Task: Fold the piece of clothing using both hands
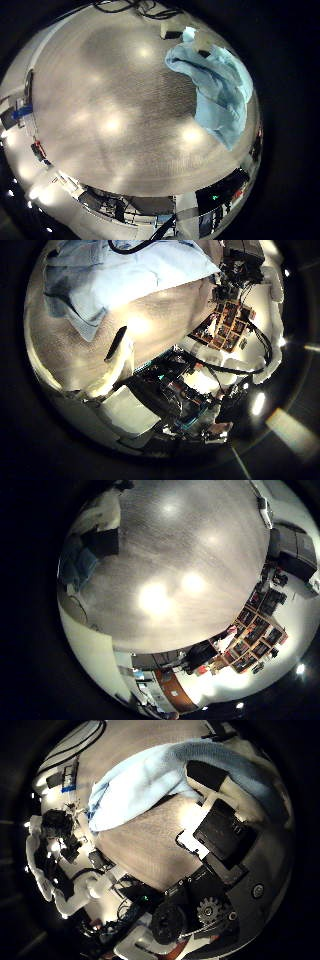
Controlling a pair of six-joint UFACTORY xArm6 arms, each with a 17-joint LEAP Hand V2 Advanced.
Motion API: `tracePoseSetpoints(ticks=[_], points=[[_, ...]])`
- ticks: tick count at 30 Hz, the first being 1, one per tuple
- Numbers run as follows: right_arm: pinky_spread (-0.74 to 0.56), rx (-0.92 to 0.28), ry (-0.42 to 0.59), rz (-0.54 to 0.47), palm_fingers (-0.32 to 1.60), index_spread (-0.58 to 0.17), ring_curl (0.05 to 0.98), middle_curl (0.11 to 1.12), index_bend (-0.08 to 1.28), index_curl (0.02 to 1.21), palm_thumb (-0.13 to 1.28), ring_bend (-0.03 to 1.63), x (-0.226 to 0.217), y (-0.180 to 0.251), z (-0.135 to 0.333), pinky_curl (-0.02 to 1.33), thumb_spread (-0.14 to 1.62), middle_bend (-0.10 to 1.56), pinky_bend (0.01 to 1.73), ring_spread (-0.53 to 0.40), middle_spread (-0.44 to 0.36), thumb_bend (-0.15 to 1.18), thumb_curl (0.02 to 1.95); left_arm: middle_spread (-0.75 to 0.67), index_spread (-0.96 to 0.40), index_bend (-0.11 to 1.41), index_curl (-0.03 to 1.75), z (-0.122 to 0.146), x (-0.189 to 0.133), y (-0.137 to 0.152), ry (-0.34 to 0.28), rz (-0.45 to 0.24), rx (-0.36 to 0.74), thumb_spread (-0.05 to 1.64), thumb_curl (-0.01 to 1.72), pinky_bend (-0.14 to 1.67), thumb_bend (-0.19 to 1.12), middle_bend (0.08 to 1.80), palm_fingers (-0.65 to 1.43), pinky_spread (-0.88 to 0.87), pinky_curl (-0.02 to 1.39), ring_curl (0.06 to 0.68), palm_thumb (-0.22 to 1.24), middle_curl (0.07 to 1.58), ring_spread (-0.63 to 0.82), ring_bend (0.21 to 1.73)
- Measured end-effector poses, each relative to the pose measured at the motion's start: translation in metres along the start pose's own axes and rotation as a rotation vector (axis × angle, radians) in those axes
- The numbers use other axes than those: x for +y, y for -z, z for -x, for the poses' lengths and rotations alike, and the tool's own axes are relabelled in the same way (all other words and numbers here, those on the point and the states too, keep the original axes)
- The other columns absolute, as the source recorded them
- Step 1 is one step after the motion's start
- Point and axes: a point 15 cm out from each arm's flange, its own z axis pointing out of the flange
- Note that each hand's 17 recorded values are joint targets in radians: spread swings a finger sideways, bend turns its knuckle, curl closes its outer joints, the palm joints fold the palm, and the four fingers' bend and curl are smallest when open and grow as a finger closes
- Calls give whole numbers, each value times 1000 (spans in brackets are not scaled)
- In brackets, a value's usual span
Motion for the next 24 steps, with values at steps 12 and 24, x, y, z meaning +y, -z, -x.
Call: tracePoseSetpoints(ticks=[12,24], points=[[-140,7,-1,-32,1117,-225,685,739,1190,774,1050,1444,14,15,-2,934,1083,1385,1248,-189,-108,-7,852,159,-25,186,406,-3,2,-17,9,19,1,1163,324,337,-18,182,183,256,375,220,509,332,301,619],[-147,29,8,-93,1113,-225,694,732,1193,774,1023,1436,20,43,9,1012,1085,1390,1201,-191,-108,-11,887,160,-20,183,404,2,-6,-20,15,-4,0,1170,323,333,-18,186,188,258,371,217,512,333,302,615]])
